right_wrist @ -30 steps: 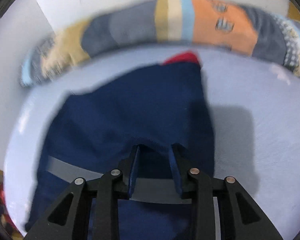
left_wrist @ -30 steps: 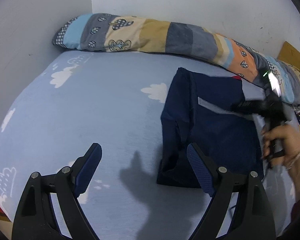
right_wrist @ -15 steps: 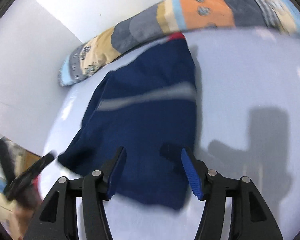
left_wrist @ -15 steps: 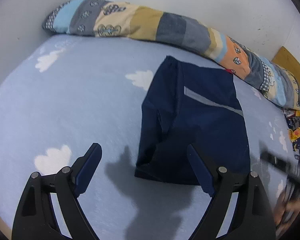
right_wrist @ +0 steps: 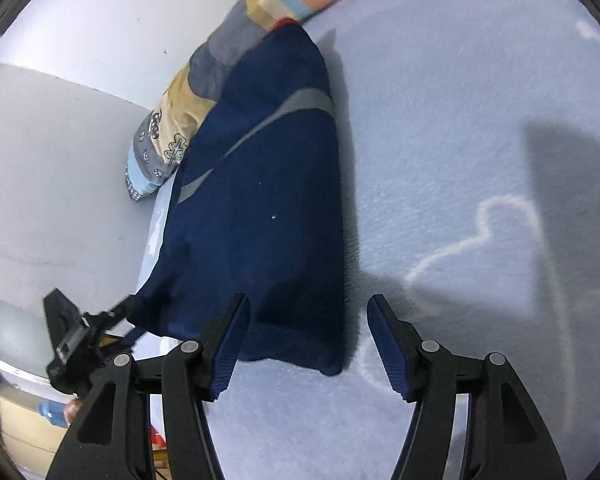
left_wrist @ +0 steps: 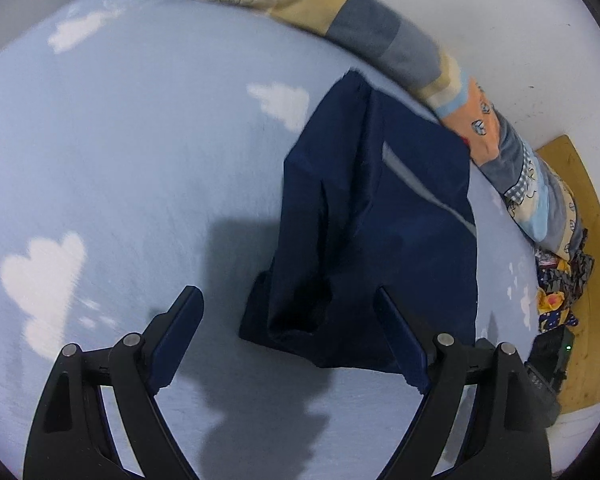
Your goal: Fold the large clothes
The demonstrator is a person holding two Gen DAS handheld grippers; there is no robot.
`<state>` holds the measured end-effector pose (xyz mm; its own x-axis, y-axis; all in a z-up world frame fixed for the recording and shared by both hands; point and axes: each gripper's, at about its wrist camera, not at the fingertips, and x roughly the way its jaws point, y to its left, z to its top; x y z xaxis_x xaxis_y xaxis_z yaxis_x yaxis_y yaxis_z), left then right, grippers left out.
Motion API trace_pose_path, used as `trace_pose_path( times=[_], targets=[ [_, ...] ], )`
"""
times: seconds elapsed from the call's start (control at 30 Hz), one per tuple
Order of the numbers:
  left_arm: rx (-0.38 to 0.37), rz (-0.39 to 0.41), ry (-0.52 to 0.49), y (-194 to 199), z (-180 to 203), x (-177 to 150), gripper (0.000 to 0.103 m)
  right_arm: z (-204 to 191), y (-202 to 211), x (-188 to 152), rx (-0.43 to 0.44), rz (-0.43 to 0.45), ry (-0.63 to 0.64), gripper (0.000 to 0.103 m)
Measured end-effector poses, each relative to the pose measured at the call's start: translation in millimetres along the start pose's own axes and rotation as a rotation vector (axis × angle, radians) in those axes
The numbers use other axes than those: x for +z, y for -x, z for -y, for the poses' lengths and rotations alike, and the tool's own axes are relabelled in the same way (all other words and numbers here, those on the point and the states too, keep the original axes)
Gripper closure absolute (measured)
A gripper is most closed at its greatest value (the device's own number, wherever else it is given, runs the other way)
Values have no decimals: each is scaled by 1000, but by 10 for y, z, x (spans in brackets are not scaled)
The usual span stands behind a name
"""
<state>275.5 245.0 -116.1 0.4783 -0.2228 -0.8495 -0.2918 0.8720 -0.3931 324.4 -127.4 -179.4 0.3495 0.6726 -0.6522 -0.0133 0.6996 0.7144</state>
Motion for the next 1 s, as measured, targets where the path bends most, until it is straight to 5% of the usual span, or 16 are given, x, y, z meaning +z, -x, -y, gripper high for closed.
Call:
trace_pose_path(
  times=[0.33, 0.53, 0.73, 1.0],
  targets=[
    [-101, -99, 71, -463, -78, -91, 12, -43, -279, 41, 92, 12, -53, 28],
    [-145, -15, 89, -562, -26, -205, 9, -93, -366, 97, 145, 39, -15, 27],
    [-51, 31, -8, -572, 242, -310, 26, -234, -327, 113, 67, 49, 96, 59],
    [-96, 48, -90, -343, 427, -376, 32, -403, -86, 140, 31, 90, 160, 64]
  ],
)
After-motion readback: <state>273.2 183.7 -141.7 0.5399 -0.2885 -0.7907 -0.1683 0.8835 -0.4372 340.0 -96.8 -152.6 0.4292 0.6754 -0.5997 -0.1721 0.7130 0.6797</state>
